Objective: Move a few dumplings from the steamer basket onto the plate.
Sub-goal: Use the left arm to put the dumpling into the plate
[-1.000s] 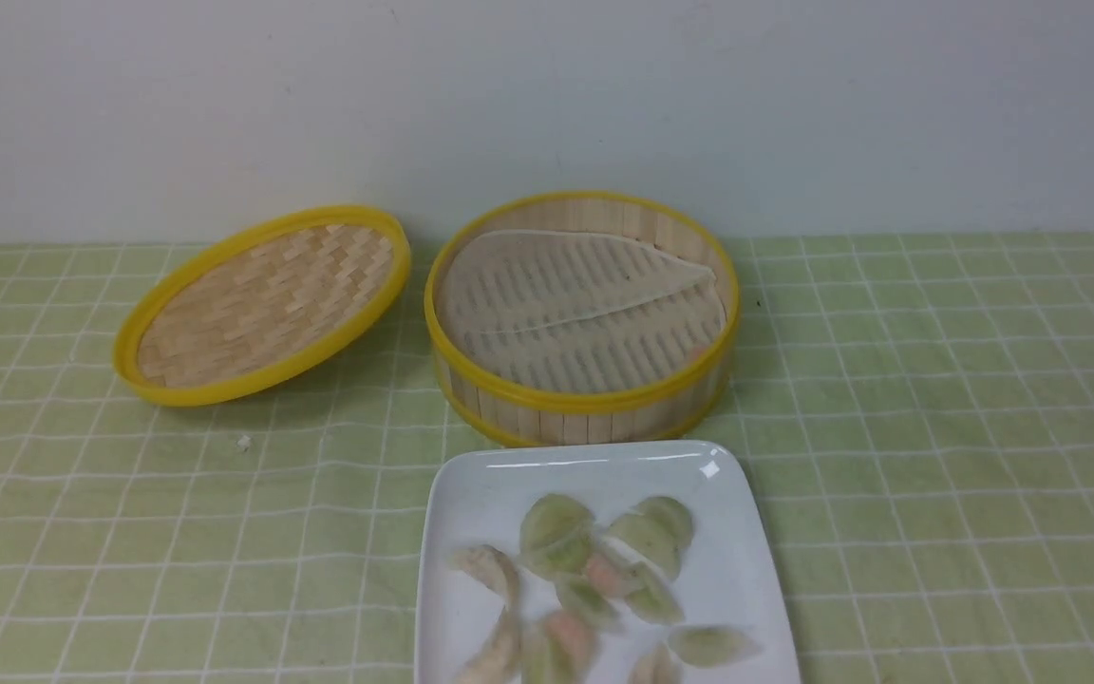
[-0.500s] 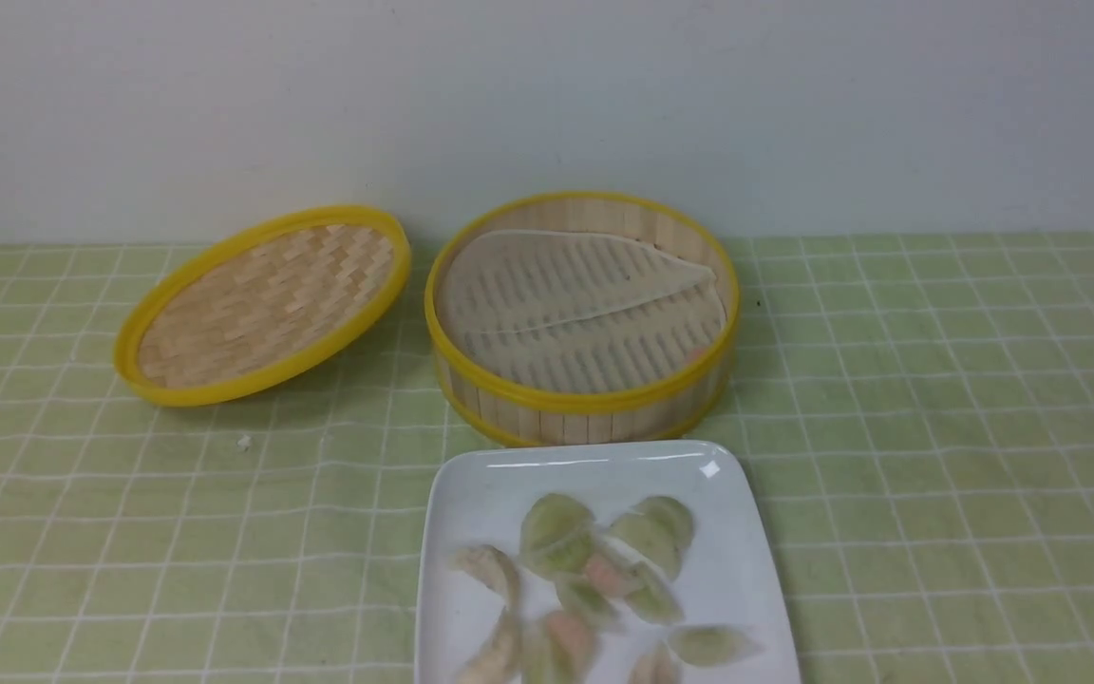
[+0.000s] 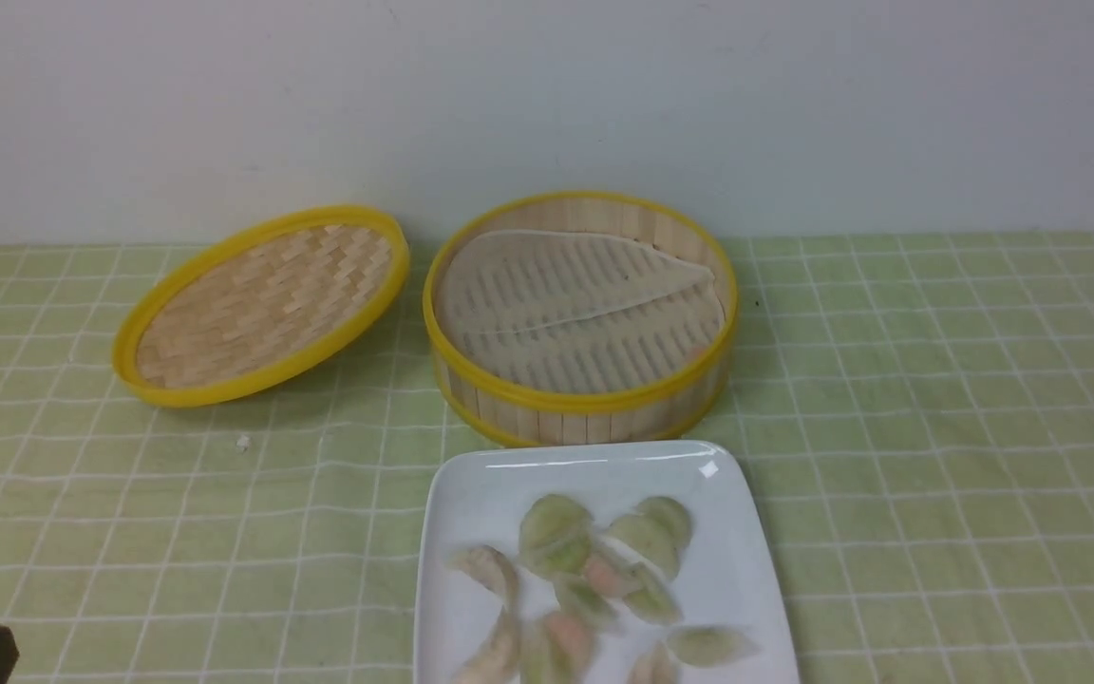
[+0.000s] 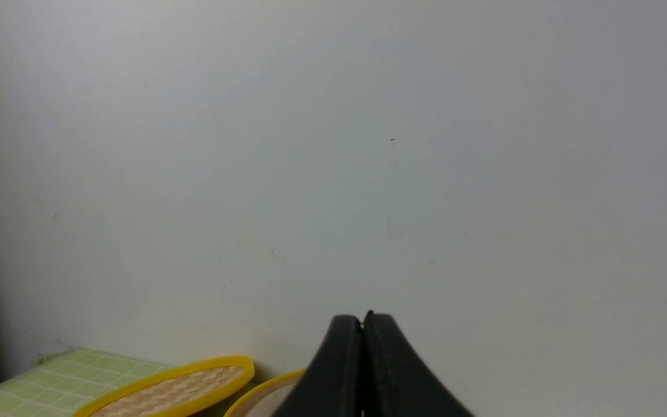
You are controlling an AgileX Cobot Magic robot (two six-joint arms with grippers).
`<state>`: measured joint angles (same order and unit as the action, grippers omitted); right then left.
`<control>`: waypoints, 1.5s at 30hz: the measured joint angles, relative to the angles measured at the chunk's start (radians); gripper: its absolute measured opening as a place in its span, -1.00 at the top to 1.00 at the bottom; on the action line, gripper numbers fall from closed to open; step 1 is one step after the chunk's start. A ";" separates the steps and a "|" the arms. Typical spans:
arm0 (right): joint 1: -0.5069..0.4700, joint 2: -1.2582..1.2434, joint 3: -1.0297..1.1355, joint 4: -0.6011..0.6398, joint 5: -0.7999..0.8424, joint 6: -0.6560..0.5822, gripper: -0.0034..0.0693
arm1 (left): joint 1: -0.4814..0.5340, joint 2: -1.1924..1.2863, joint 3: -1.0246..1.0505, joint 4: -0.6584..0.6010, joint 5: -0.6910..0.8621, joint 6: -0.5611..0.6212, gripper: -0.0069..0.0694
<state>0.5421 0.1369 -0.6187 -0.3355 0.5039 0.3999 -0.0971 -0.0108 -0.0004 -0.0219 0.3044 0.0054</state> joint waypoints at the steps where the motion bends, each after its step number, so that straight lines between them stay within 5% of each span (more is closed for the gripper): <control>1: 0.000 0.000 0.000 0.000 0.000 0.000 0.95 | 0.017 0.000 0.017 -0.006 0.000 0.004 0.83; 35: 0.000 0.003 0.000 0.006 -0.006 0.000 0.95 | 0.035 -0.001 0.029 -0.024 0.076 0.033 0.83; 45: 0.000 0.004 0.000 0.361 -0.092 -0.306 0.95 | 0.035 -0.001 0.028 -0.024 0.079 0.032 0.83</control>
<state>0.5421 0.1405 -0.6187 0.0253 0.4123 0.0941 -0.0618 -0.0113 0.0279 -0.0463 0.3834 0.0370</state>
